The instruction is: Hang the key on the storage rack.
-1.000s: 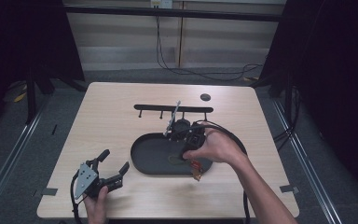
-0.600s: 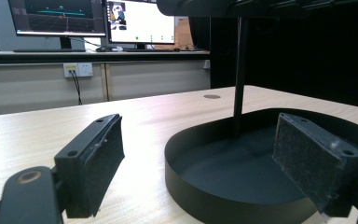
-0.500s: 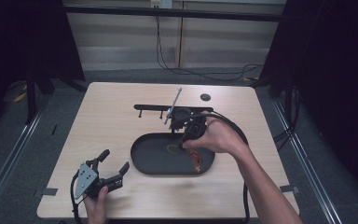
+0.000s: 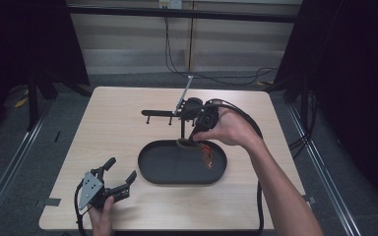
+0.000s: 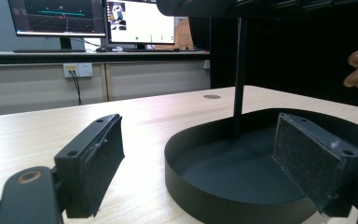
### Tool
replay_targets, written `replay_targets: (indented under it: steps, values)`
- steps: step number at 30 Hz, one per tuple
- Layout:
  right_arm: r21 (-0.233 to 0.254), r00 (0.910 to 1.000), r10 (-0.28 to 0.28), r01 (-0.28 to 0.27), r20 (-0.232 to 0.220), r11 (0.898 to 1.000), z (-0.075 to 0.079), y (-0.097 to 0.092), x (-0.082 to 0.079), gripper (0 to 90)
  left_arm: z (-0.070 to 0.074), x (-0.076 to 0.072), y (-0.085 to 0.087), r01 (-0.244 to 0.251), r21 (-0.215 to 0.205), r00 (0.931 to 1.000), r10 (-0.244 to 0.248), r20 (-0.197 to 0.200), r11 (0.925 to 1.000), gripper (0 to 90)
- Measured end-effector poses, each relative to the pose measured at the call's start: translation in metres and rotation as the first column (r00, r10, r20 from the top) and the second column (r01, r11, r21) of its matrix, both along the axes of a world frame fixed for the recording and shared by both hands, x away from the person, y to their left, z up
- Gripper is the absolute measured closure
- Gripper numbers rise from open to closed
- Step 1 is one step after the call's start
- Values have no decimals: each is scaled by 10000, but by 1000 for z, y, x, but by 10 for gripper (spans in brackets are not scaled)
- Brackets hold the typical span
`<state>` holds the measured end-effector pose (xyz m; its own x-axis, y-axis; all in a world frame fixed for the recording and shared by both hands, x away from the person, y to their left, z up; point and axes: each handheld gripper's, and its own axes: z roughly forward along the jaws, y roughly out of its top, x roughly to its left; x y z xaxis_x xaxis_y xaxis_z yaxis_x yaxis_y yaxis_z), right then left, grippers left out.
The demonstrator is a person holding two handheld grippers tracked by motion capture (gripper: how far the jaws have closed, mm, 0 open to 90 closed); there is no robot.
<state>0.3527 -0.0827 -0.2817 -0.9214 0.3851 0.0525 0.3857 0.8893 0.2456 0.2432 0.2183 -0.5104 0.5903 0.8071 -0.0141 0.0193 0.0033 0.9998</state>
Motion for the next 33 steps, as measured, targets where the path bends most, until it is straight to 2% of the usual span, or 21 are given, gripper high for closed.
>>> replay_targets:
  steps: [9, 12, 16, 24, 30, 33]
  values:
    - [-206, 9994, -325, 327, 102, 9993, 8, 0, 24, 857, 0, 0, 0, 4, -26, 10000, -4, 0, 10000, 158]
    - [-413, 9985, -502, 510, 201, 9978, 9, -2, 32, 857, 0, 0, 0, 7, -41, 10000, -7, 7, 10000, 158]
    - [-183, 9981, -566, 570, 226, 9982, 11, -5, 38, 856, 0, 0, 0, -7, -27, 10000, 7, 17, 10000, 158]
    - [-187, 9960, -884, 887, 130, 9959, 8, -7, 56, 856, 0, 0, -1, -32, -139, 10000, 32, 17, 9999, 158]
    - [-353, 9955, -923, 929, 191, 9950, 4, -7, 60, 855, 0, 0, -1, -15, -66, 10000, 15, 17, 10000, 158]
    - [-243, 9954, -906, 914, 304, 9955, 5, -7, 60, 854, 0, 0, -1, -15, -68, 10000, 15, 15, 10000, 158]
